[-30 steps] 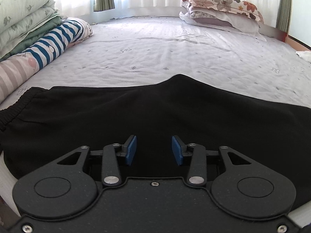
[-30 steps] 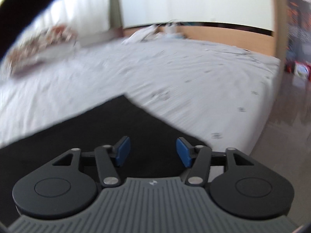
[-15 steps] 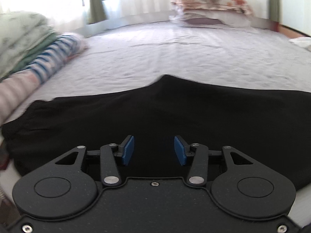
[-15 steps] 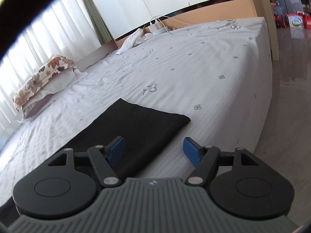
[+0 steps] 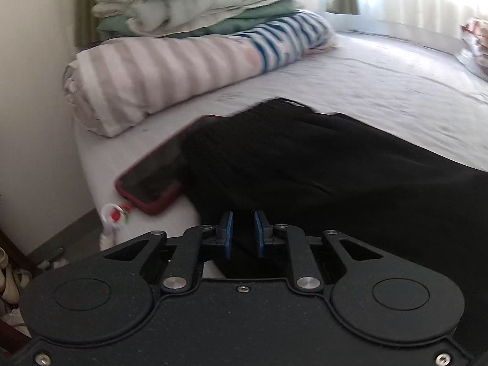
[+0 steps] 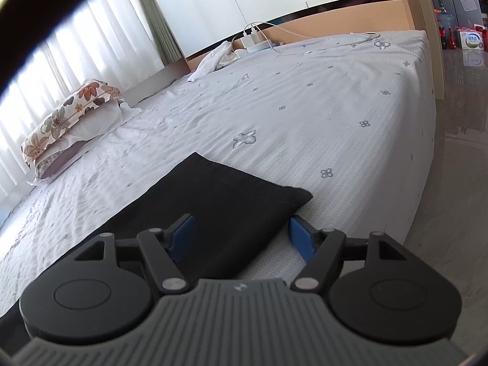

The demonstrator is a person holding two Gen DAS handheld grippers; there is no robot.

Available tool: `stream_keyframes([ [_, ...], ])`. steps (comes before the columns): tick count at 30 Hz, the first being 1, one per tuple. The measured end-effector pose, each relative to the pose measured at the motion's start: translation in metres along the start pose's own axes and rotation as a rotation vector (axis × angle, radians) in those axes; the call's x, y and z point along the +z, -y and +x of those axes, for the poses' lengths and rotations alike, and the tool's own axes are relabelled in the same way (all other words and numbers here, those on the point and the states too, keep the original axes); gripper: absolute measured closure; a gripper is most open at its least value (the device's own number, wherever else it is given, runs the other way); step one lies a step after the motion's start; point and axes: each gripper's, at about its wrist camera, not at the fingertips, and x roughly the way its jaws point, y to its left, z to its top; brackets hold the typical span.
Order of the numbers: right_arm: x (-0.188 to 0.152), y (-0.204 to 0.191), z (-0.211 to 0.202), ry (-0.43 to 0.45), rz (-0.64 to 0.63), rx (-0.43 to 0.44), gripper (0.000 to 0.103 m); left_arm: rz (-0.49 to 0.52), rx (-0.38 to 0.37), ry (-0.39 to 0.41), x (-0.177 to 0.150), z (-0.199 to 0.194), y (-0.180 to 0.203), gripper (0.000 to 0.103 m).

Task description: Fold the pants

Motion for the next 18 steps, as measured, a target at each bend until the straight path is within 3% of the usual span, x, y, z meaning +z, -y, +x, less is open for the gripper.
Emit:
stream_keyframes([
  [6,0.0,0.005,-0.004,-0.017,0.043,0.042,0.023,-0.015,0.068,-0.053,0.018,-0.002,0.009,0.088],
  [8,-0.001,0.009,-0.005,-0.034,0.083,0.094,0.023,-0.002,-0.027,-0.027,0.015,-0.018,0.02,0.083],
  [11,0.0,0.017,0.0,-0.064,0.151,0.174,0.022,0.047,-0.13,0.0,0.01,-0.043,0.039,0.082],
  [18,0.003,0.024,0.028,-0.066,0.244,0.196,0.023,0.127,-0.39,0.009,-0.002,-0.095,0.086,0.077],
])
